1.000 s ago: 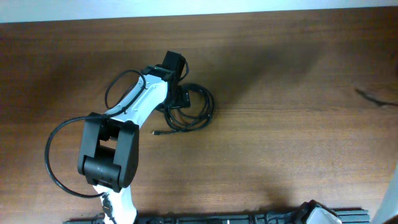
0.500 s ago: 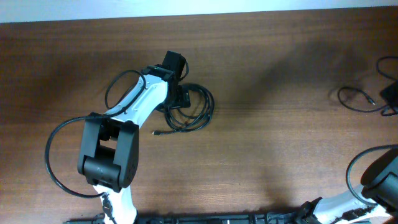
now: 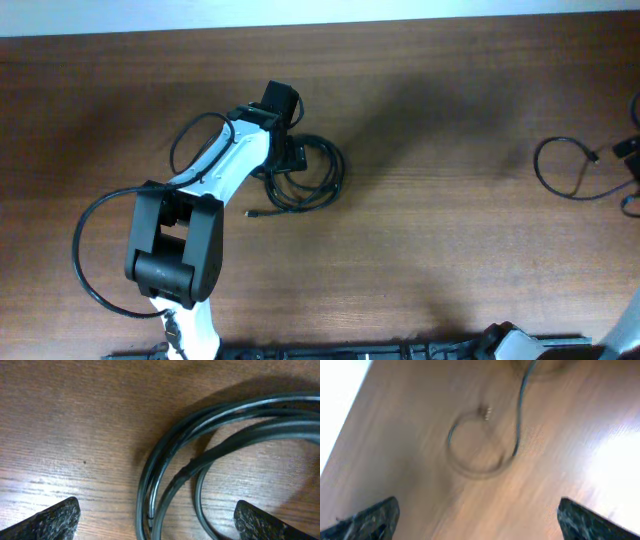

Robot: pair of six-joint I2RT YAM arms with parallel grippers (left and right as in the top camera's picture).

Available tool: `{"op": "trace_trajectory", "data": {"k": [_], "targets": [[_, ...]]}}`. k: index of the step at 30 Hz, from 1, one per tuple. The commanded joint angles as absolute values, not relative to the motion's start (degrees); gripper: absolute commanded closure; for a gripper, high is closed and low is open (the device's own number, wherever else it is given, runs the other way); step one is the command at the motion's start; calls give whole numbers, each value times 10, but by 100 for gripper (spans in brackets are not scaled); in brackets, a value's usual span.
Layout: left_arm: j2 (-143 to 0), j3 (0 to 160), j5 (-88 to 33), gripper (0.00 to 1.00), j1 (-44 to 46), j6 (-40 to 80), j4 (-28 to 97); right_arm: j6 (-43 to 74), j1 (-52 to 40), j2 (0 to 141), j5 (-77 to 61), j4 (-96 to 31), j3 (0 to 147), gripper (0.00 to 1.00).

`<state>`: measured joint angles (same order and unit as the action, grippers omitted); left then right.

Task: Untangle cables

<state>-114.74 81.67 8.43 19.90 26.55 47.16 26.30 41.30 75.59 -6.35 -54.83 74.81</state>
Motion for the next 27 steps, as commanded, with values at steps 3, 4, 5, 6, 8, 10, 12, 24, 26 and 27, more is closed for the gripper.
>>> {"op": "trace_trajectory", "data": {"k": [3, 4, 5, 6, 8, 10, 12, 24, 26, 27], "targets": [[-1130, 826, 88, 1, 197, 262, 488, 267, 329, 746, -245, -684, 741, 1], [-1126, 826, 88, 1, 197, 262, 490, 248, 284, 746, -244, -689, 731, 3], [-1116, 826, 88, 1, 197, 262, 491, 247, 247, 746, -244, -686, 722, 3], [-1103, 826, 88, 1, 197, 262, 491, 247, 211, 746, -244, -681, 712, 4], [-1065, 826, 89, 1, 197, 262, 491, 271, 120, 746, -244, -644, 689, 3], [-1039, 826, 89, 1, 197, 262, 491, 291, 54, 746, -244, -603, 679, 3], [-1026, 826, 89, 1, 197, 262, 492, 292, -12, 746, -244, -565, 678, 3], [-1026, 826, 69, 1, 197, 262, 496, 292, -103, 746, -208, -505, 678, 1], [-1026, 826, 69, 1, 197, 262, 496, 292, -103, 751, -208, -485, 677, 1], [-1025, 827, 69, 1, 197, 262, 496, 292, -103, 756, -207, -479, 677, 1]]}}
